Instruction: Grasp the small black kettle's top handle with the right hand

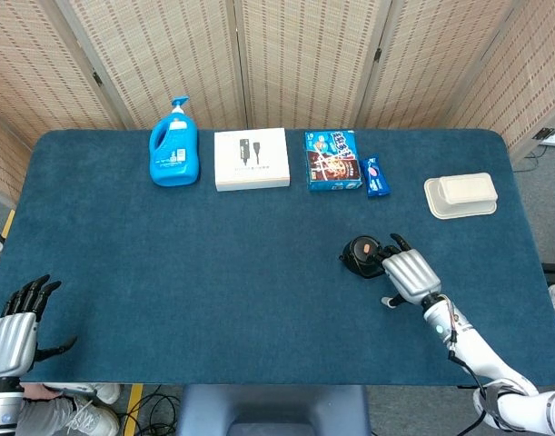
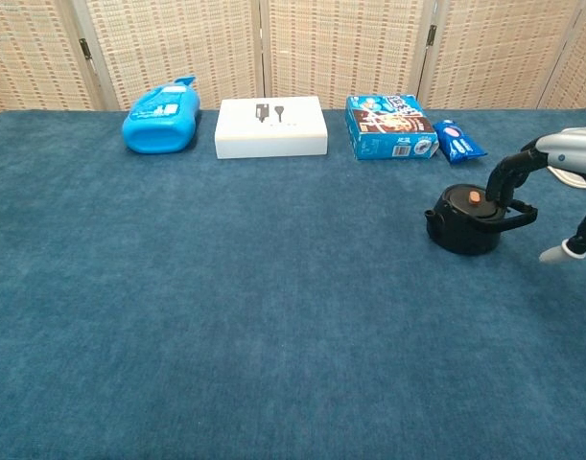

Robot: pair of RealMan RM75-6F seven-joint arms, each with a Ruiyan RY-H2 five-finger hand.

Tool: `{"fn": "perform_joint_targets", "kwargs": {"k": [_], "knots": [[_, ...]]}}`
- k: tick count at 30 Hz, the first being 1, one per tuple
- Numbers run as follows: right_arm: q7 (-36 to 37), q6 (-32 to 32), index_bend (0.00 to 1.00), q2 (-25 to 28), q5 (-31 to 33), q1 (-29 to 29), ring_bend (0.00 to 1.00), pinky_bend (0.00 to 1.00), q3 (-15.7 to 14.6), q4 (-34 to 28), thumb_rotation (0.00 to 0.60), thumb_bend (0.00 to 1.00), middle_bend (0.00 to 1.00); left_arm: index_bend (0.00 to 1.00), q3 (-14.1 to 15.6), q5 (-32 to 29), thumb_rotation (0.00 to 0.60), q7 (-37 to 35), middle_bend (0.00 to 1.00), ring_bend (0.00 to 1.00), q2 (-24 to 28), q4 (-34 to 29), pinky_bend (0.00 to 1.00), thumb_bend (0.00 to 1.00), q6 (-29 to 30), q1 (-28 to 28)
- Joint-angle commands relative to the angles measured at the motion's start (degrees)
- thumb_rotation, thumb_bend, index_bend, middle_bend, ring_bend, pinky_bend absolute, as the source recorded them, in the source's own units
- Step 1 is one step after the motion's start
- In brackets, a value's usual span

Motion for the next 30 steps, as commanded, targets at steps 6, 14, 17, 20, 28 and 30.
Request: {"fn": "perform_joint_targets", "kwargs": {"k": [6,14,17,20,28,30], "knots": [[0.0,-0.8,0.38,-1.0,0.9,0.6,0.31,0.0,0.0,0.7,0.6,0.02,0.4,0.17,0.0,-0.1,0.6,-0.2,0.1,0.11,-0.2,0.4,0.14,0.15,-0.3,0.0],[-1.0,-1.7,0.41,-1.3,2.2,1.3,0.34,0.0,-0.3,0.9,0.6,0.02,0.43,0.17,-0.1,-0.1,0.6,-0.5,0.1,0.11,-0.3,0.8,0.14,0.15,-0.4,-0.1],[-1.4,-2.1,0.41,-1.5,2.8,1.5,0.34,0.0,-0.3,1.2,0.6,0.02,0.43,0.17,-0.1,-0.2,0.6,-0.5,0.1,0.11,-0.4,0.9,0.14,0.15,-0.4,-0.1],[-1.8,-2.5,0.42,-1.6,3.5,1.9,0.34,0.0,-0.3,1.5,0.6,0.02,0.43,0.17,-0.2,-0.3,0.6,-0.6,0.1,0.11,-0.4,1.0,0.14,0.15,-0.5,-0.1],[-3.2,-3.6,0.43,-2.0,5.1,2.7,0.36,0.0,-0.7,1.8,0.6,0.02,0.45,0.17,-0.1,-0.5,0.6,-0.7,0.1,0.11,-0.7,1.4,0.14,0.15,-0.8,-0.1],[-3.7,-3.9,0.43,-2.0,5.6,2.9,0.36,0.0,-0.8,1.8,0.6,0.02,0.45,0.17,-0.1,-0.5,0.6,-0.7,0.1,0.11,-0.7,1.5,0.14,0.15,-0.8,-0.1]]}}
